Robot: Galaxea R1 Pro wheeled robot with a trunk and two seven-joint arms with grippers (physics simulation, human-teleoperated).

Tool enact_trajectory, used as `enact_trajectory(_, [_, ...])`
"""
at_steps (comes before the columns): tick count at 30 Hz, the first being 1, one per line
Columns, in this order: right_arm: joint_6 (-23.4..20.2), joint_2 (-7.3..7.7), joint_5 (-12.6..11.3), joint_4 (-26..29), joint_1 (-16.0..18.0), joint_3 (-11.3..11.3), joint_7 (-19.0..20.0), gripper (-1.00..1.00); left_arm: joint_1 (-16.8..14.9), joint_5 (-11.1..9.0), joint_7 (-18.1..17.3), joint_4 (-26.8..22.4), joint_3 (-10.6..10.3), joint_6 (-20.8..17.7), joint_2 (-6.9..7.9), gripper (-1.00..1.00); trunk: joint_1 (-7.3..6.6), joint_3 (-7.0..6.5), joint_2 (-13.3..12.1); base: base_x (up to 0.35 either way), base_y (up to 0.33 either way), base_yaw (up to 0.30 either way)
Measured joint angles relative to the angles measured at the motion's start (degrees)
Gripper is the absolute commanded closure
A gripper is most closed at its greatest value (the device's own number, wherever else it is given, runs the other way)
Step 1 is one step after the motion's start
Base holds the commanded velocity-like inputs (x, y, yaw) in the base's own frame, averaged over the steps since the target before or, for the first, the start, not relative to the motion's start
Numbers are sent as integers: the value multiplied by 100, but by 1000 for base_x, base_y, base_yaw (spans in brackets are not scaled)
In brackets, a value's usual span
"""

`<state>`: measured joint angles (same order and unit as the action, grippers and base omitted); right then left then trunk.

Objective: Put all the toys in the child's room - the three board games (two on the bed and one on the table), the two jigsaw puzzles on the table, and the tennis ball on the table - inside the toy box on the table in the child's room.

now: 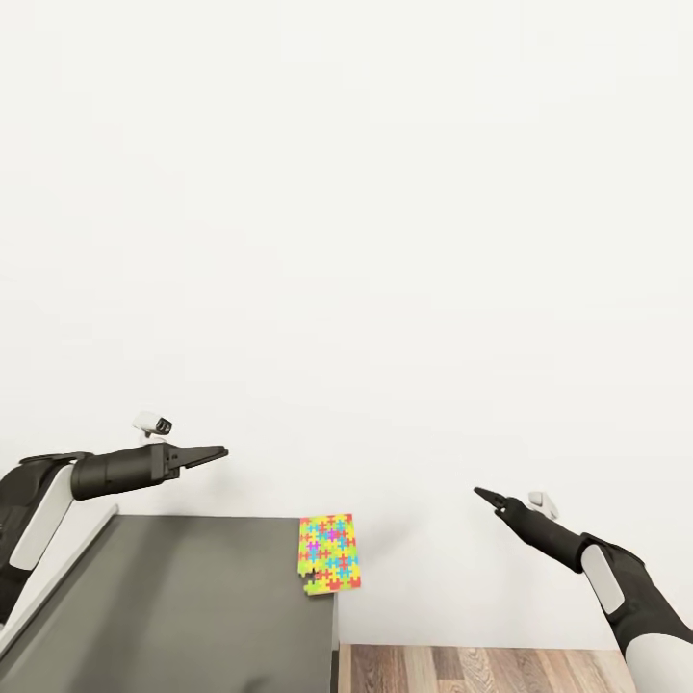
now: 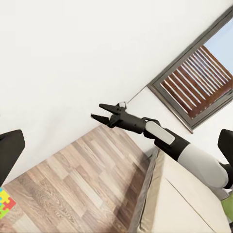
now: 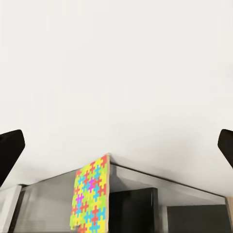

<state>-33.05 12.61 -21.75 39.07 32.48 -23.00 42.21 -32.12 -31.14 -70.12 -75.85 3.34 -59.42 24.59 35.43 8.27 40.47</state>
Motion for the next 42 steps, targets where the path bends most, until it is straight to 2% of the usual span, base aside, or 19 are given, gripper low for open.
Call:
enact_trajectory(3, [-297,1,-1,0,13,0,3,-100,0,5,0,0,-2,1,-9,-100,66,54,121,0,0,0])
enact_trajectory(8, [-1291,-1,-20,33,30,-4,36,-100,0,11,2,0,-8,2,-16,-100,176,144,322,0,0,0])
enact_trajectory(11, [-1554,-1,-30,57,32,-5,50,-100,0,12,10,0,-13,2,-21,-100,242,198,442,0,0,0])
enact_trajectory(32, [-1617,-6,-37,91,33,-5,111,-100,0,12,33,2,-32,25,-26,-100,704,576,1286,0,0,0])
enact_trajectory(42, [-1670,-98,-39,92,59,-13,89,-100,-1,13,31,7,-21,28,-26,-100,923,756,1687,0,0,0])
